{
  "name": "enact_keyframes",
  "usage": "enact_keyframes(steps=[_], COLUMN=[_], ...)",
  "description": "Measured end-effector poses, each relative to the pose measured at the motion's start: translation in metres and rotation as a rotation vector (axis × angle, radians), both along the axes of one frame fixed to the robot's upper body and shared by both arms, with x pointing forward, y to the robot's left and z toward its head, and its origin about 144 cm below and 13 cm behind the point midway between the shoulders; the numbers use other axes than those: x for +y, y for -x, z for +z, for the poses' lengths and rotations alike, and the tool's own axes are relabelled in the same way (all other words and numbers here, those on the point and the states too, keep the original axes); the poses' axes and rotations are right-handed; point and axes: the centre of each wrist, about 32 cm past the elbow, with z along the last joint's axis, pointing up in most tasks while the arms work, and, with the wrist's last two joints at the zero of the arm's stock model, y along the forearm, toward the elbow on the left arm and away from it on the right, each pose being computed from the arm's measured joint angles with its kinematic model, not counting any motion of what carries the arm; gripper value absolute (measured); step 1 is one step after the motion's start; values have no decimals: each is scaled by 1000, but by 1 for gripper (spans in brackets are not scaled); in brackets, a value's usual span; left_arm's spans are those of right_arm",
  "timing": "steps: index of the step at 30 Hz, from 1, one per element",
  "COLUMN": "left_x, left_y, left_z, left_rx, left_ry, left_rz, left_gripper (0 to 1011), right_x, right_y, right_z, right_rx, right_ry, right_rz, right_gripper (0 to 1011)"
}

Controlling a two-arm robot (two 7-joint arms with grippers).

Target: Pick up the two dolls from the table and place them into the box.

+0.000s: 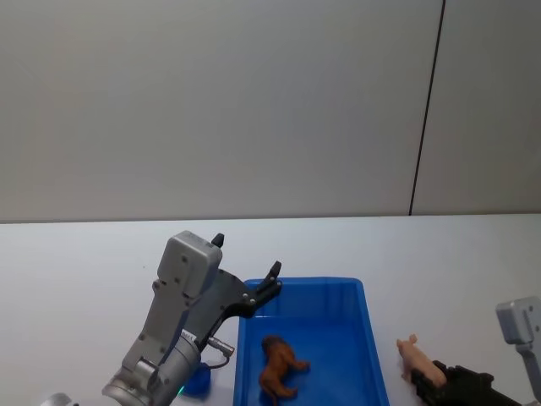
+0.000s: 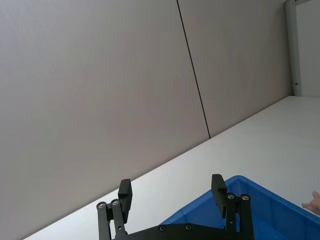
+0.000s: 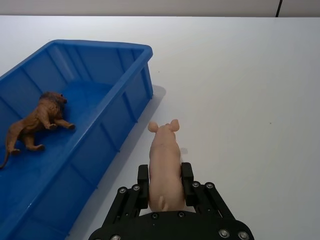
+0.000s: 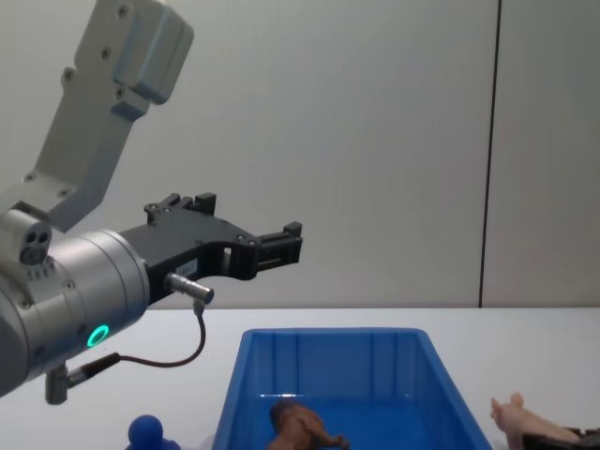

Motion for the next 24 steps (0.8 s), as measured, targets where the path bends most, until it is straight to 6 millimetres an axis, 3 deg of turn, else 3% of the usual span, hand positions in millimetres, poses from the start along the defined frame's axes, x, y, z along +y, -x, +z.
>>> enact_keyframes(steps=[15,24], left_x=[0,0], left_y=[0,0], left_z=[0,0], left_rx=[0,0], left_ry=[0,0], left_rz=[0,0], left_gripper=[1001,1001], right_x=[4,16], right_y=[-2,-10], right_z=[15,43], right_rx=[-97,-220], right_ry=[12,7], right_rz=[-3,44], right_gripper=[369,369])
